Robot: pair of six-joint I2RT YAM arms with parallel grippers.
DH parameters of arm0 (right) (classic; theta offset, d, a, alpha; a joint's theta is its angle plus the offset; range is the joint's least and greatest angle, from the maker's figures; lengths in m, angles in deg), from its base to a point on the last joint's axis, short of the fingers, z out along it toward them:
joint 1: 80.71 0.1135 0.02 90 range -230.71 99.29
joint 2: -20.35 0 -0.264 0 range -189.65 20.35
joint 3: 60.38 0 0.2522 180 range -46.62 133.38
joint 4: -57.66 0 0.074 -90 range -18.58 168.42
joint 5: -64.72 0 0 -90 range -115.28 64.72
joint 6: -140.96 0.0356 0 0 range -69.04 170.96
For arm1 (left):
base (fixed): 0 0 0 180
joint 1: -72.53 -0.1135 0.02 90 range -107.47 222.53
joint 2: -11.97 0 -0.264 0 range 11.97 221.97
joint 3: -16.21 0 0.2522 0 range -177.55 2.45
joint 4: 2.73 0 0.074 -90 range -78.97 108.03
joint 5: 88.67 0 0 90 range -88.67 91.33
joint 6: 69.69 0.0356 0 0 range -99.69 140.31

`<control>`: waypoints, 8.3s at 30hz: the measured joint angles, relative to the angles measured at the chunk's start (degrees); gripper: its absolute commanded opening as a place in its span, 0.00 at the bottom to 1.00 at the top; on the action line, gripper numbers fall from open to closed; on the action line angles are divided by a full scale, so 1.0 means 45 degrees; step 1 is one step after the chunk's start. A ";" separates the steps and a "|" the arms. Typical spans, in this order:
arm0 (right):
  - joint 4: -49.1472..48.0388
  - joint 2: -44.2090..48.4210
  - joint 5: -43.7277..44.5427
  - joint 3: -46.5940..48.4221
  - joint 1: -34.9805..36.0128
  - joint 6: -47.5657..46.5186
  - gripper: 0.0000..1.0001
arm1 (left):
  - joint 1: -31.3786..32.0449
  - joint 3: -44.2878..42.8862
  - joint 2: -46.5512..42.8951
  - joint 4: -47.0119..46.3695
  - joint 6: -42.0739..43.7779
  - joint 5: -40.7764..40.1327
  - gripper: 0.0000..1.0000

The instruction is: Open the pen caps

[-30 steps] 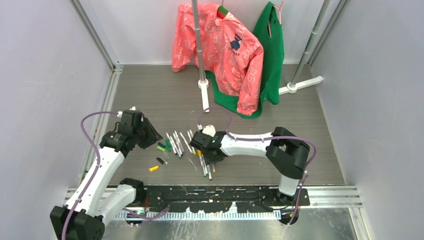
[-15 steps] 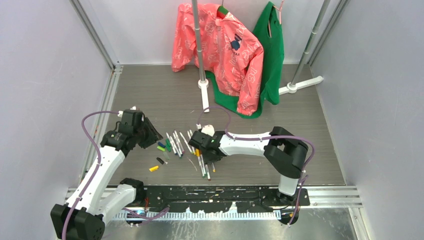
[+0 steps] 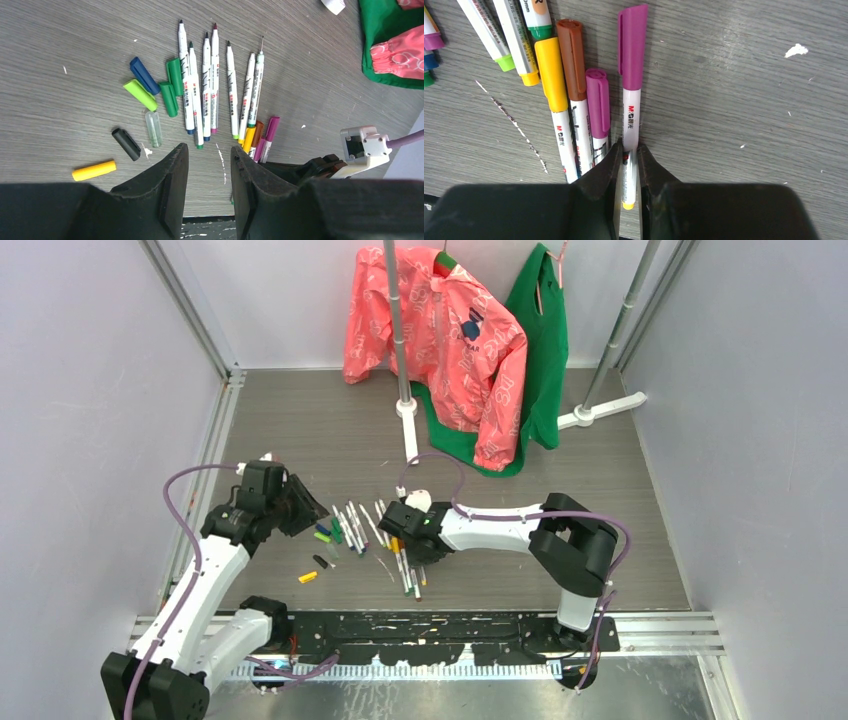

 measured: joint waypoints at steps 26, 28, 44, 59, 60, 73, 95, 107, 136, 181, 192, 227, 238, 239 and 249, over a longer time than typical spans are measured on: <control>0.2195 0.1039 -0.1083 0.2686 0.0296 -0.1083 0.01 | 0.2059 0.1486 0.0549 -0.3580 -0.1685 0.2754 0.40; 0.2200 0.0942 -0.1307 0.3123 0.0311 -0.1107 0.01 | 0.2429 0.1462 0.0903 -0.3793 -0.1719 0.2759 0.40; 0.1870 0.0146 -0.2307 0.4634 0.0321 -0.1151 0.01 | 0.2875 0.1452 0.1515 -0.4658 -0.2035 0.2749 0.40; 0.1428 0.0112 -0.2652 0.4629 0.0384 -0.1001 0.01 | 0.2875 0.1452 0.1914 -0.4629 -0.1962 0.2205 0.35; 0.1379 0.0112 -0.2652 0.4629 0.0389 -0.0967 0.01 | 0.2875 0.1447 0.1919 -0.4624 -0.1948 0.2166 0.33; 0.0612 0.0452 -0.2691 0.3944 0.0393 -0.0719 0.01 | 0.2914 0.1331 0.1841 -0.4211 -0.2093 0.1593 0.00; -0.3934 0.1860 -0.1656 0.0923 0.0962 0.0228 0.01 | 0.2288 0.0787 0.1258 -0.2152 -0.3696 0.0083 0.00; -0.6091 0.2025 -0.0787 -0.0306 0.1273 0.0991 0.01 | 0.1472 0.0612 0.1996 -0.2045 -0.3492 0.0622 0.00; -0.1690 0.1977 -0.1865 0.1020 0.1190 -0.1132 0.01 | -0.0617 0.0520 0.2511 -0.3449 -0.2550 -0.1753 0.02; 0.1311 -0.5921 -0.3866 0.9156 -0.1831 -0.3517 0.31 | -0.0617 0.3070 0.2079 -0.2443 -0.2220 -0.2035 0.37; 0.1831 -0.4818 -0.3288 0.8296 -0.1831 -0.3589 0.36 | -0.0617 0.2487 0.1010 -0.1666 -0.2652 -0.2205 0.38; 0.0617 0.1467 -0.0457 -0.0160 0.1030 -0.0418 0.37 | -0.0525 0.1355 -0.0117 -0.0301 -0.2132 -0.0491 0.38; 0.0549 0.1122 -0.0053 0.0097 0.1030 -0.0267 0.36 | -0.0520 0.1180 -0.0073 -0.0301 -0.1773 -0.0325 0.38; 0.0539 0.1015 -0.0049 0.0102 0.1030 -0.0248 0.36 | -0.0520 0.1180 -0.0073 -0.0296 -0.1768 -0.0321 0.38; 0.0471 0.0792 0.0131 0.0107 0.1030 -0.0185 0.36 | -0.0520 0.1171 -0.0083 -0.0306 -0.1642 -0.0291 0.38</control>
